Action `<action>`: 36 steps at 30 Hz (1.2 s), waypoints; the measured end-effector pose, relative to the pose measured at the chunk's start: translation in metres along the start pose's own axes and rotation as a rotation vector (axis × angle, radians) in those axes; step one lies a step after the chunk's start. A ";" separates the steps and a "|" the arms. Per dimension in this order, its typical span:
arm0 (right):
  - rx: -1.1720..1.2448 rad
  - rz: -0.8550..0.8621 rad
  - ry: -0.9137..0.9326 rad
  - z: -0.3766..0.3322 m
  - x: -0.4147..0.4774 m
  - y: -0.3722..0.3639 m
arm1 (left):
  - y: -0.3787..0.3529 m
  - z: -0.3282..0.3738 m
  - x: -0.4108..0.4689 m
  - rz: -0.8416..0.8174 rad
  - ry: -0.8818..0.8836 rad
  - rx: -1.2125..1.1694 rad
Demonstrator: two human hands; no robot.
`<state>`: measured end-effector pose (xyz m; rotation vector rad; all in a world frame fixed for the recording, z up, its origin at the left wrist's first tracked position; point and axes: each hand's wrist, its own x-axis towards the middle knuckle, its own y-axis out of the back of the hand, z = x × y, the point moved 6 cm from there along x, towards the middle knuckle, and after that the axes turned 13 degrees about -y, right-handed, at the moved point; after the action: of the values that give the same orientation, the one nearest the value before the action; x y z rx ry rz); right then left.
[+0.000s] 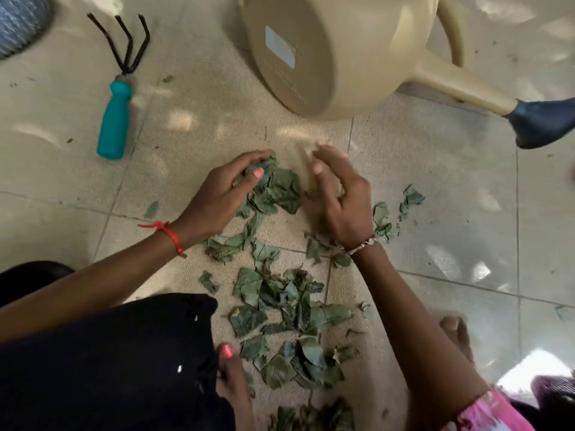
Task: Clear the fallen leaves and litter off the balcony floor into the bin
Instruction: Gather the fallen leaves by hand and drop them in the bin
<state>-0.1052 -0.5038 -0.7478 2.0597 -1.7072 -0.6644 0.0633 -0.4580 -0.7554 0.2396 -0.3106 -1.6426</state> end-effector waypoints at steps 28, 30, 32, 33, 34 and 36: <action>-0.338 -0.404 0.216 -0.018 -0.003 -0.069 | 0.012 -0.014 -0.065 0.257 0.090 0.430; -0.185 -0.484 0.217 -0.023 -0.016 -0.066 | 0.015 -0.020 -0.072 0.258 0.156 0.514; 0.006 -0.422 0.182 -0.024 -0.025 -0.049 | 0.016 -0.025 -0.079 0.250 0.206 0.537; 0.049 -0.354 0.158 -0.021 -0.030 -0.038 | 0.015 -0.025 -0.081 0.244 0.216 0.534; 0.049 -0.288 0.130 -0.016 -0.035 -0.030 | 0.015 -0.026 -0.082 0.240 0.215 0.523; -0.032 -0.219 0.086 -0.005 -0.054 -0.022 | 0.013 -0.026 -0.081 0.230 0.188 0.476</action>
<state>-0.0929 -0.4471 -0.7499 2.2385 -1.4289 -0.6532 0.0922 -0.3798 -0.7771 0.6881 -0.5627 -1.2903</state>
